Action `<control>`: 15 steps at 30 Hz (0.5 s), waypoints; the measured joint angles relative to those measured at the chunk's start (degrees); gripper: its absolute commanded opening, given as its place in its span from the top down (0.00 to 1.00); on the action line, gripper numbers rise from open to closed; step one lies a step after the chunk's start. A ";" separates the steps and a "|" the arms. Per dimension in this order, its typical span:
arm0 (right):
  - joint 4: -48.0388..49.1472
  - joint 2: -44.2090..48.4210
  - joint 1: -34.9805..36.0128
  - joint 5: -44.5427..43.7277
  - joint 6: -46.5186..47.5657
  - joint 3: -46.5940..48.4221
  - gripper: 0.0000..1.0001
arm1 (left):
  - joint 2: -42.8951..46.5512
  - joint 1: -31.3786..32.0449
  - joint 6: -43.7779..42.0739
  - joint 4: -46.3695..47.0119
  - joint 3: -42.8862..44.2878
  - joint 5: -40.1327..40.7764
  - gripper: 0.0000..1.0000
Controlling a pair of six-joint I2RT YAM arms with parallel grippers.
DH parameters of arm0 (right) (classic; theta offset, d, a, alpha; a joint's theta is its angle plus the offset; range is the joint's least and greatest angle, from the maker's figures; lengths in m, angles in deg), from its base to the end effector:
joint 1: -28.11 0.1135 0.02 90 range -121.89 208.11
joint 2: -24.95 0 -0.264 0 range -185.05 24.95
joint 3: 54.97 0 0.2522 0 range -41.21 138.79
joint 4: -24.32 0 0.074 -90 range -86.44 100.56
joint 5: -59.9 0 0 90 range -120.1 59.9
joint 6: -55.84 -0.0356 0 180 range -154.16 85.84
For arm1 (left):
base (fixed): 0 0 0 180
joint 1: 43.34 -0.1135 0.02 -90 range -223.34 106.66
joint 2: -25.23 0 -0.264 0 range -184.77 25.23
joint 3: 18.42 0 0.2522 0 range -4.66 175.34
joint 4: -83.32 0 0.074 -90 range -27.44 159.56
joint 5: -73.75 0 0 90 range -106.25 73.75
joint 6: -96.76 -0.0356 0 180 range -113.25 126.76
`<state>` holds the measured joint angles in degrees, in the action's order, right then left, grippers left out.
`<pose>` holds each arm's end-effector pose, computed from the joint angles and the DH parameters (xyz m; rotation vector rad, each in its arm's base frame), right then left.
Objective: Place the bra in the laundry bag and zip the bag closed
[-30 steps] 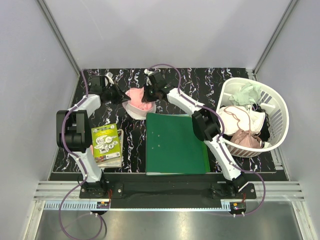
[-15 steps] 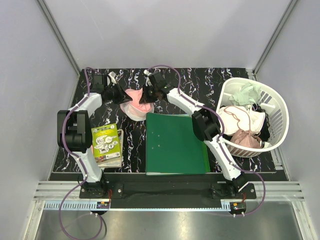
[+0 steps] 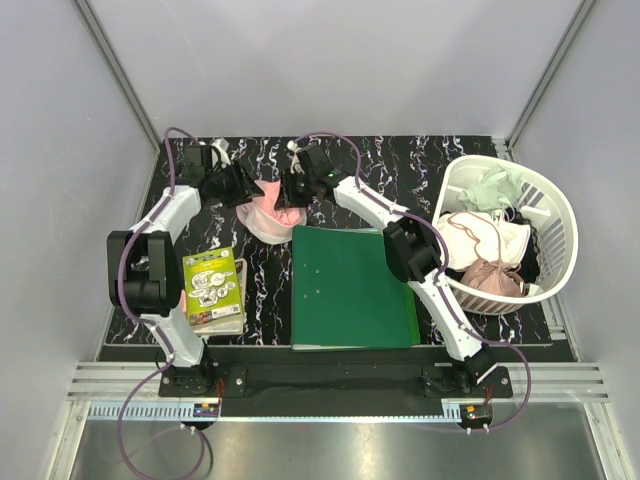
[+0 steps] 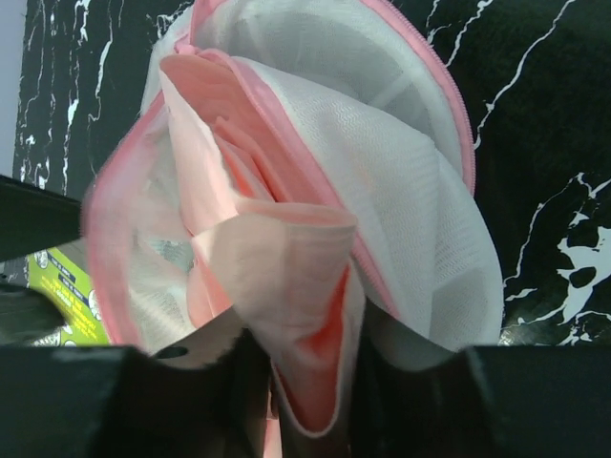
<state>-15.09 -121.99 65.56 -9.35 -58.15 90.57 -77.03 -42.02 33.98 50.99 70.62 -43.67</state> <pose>0.4485 0.3594 0.1812 -0.4835 2.3721 0.9438 0.3950 -0.0255 0.2384 -0.3028 2.3774 -0.8040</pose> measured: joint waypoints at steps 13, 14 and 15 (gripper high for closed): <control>-4.22 0.63 0.04 2.25 0.98 1.09 0.25 | 7.02 0.26 -1.90 -2.36 3.45 5.29 0.55; -4.96 1.07 0.04 2.21 1.31 1.33 0.24 | 7.02 0.26 -1.88 -2.34 3.58 4.98 0.55; -5.97 1.38 0.04 2.03 1.60 2.01 0.23 | 6.91 0.28 -1.81 -2.38 3.72 4.57 0.55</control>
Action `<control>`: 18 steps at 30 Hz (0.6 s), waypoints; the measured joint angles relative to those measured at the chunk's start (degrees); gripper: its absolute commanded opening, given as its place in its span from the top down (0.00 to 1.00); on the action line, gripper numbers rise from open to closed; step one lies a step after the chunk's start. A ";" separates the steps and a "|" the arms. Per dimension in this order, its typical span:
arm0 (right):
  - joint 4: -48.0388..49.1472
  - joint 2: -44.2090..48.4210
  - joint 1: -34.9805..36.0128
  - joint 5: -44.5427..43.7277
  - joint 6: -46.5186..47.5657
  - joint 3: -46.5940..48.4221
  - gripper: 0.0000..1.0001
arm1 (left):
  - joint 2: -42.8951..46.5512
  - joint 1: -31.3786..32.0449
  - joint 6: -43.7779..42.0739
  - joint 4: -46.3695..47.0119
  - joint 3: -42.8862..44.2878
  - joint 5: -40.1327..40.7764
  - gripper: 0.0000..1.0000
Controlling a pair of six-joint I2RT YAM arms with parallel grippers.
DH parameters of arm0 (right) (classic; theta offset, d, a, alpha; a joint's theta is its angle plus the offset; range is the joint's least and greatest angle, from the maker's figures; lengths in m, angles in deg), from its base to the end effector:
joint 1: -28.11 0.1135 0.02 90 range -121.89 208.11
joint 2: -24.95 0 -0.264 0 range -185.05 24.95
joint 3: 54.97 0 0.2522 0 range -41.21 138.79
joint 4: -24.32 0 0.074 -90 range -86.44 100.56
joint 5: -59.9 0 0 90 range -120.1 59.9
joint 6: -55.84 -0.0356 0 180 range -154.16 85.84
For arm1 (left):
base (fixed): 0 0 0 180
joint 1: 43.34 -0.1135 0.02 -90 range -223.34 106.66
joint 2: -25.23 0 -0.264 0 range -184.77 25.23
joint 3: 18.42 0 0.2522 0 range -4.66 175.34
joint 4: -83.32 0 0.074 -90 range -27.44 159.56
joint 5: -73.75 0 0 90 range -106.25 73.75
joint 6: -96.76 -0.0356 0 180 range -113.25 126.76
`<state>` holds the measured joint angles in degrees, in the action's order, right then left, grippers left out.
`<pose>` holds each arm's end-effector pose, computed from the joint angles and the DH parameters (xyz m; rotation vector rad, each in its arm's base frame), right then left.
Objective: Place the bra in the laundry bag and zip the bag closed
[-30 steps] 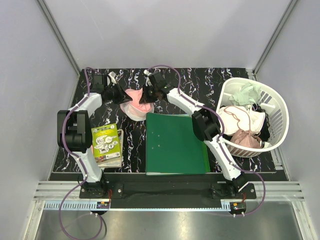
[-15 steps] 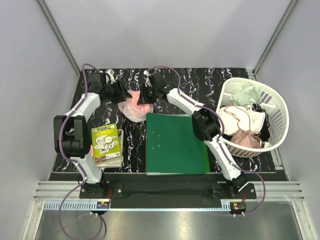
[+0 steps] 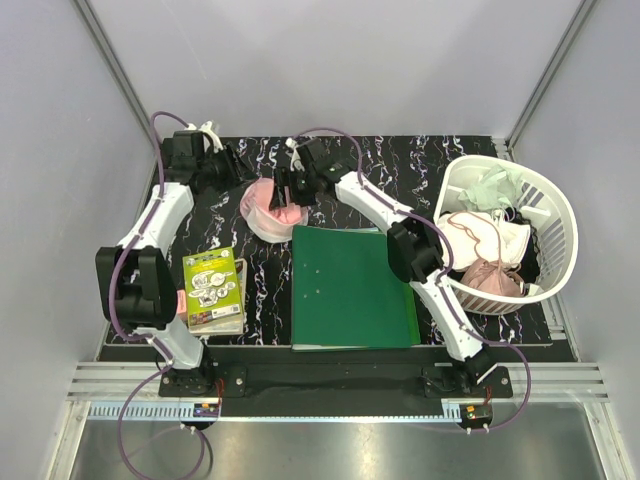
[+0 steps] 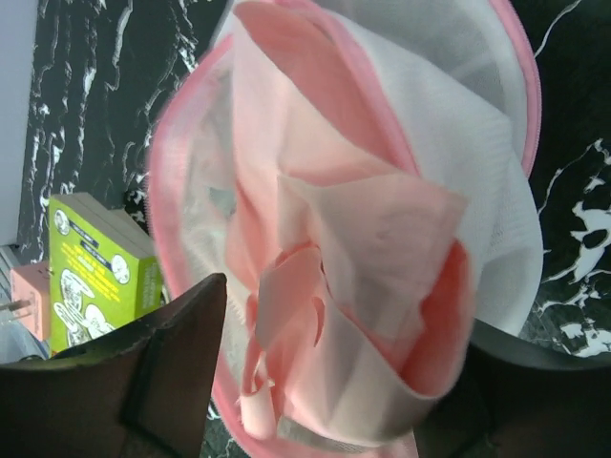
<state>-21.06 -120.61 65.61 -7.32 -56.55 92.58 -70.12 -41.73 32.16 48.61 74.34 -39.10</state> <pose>0.4418 0.3563 0.1982 -0.5344 2.4076 0.9572 0.3810 -0.0245 0.3002 -0.2424 2.2393 -0.6997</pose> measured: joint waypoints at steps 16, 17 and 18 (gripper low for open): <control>-7.13 8.24 -0.92 -5.64 4.07 5.97 0.27 | -4.15 2.78 0.98 -0.17 1.88 -4.37 0.61; -7.26 8.79 -1.33 -5.77 4.13 5.22 0.30 | -4.37 2.93 1.03 -0.17 1.88 -4.46 0.61; -7.23 9.40 -1.79 -5.79 4.09 4.20 0.33 | -4.57 3.06 1.11 -0.17 1.92 -4.61 0.62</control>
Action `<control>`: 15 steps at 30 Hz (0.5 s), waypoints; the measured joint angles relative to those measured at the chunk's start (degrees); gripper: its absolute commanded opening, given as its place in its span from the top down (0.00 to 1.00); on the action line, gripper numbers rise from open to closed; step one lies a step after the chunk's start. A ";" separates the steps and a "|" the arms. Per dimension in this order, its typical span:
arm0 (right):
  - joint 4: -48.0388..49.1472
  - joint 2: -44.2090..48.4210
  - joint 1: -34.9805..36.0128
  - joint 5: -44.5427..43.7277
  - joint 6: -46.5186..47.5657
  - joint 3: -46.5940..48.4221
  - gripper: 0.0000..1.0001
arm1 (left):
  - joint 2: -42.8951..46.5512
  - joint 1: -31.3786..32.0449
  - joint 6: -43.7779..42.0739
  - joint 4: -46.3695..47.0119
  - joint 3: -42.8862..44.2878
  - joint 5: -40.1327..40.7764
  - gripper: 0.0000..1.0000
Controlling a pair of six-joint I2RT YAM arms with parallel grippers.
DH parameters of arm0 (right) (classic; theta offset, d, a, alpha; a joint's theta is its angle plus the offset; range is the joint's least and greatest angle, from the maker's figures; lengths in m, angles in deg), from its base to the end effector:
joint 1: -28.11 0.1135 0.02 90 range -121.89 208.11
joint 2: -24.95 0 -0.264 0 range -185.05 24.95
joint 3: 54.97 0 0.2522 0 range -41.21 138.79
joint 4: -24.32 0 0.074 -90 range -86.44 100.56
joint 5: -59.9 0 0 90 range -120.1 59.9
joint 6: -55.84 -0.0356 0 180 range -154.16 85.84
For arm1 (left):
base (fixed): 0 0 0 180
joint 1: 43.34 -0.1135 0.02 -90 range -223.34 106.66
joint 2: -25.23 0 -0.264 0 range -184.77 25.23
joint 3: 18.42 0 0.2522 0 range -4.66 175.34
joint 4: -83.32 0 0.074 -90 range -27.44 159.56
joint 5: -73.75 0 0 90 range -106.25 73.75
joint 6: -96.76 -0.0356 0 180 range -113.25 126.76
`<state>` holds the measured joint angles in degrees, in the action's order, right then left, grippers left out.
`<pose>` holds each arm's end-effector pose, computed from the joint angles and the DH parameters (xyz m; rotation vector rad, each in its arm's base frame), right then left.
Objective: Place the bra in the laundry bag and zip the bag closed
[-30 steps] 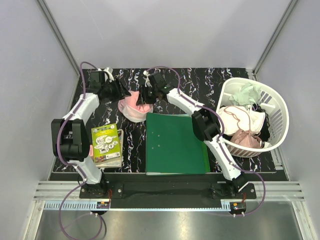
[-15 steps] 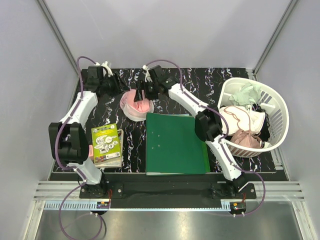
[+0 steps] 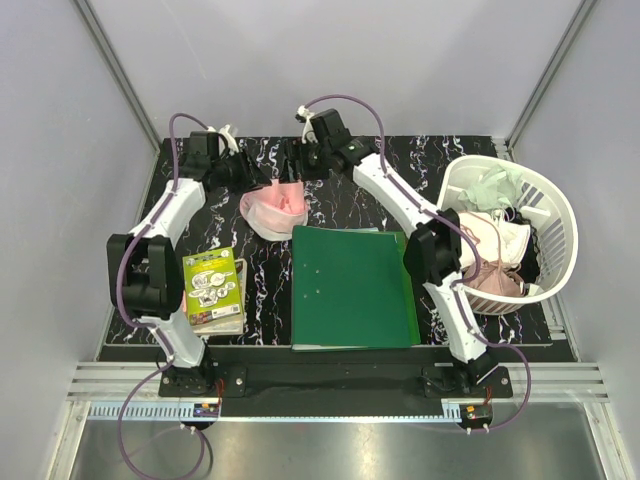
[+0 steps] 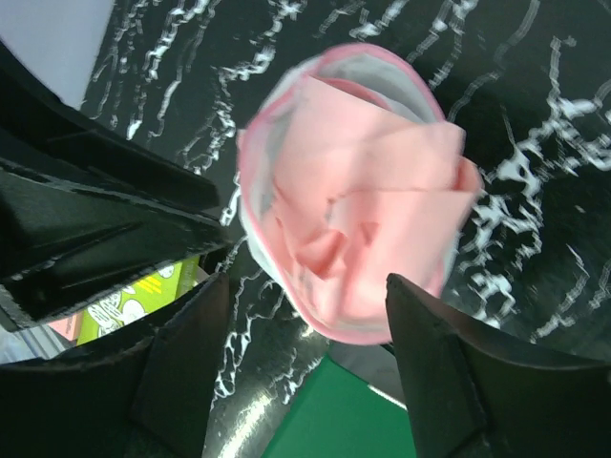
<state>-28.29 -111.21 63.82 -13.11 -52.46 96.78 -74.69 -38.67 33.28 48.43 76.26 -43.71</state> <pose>0.4321 0.3234 0.2991 -0.5200 2.2592 0.8308 0.3947 -0.0487 0.2825 -0.1791 2.3044 -0.8275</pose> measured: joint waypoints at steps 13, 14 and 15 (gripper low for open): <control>4.00 4.92 -5.53 2.97 -3.41 -18.93 0.58 | -5.60 4.48 0.33 0.09 3.39 -1.09 0.64; 4.04 4.92 -5.73 3.65 -3.74 -19.34 0.63 | -6.08 4.74 0.33 0.07 3.50 -1.09 0.64; 4.17 4.90 -5.81 4.00 -3.89 -19.45 0.63 | -6.56 4.92 0.35 0.07 3.54 -1.09 0.64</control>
<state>-24.12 -106.31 58.00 -9.11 -56.36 77.33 -81.24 -33.75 33.63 48.50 79.80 -44.81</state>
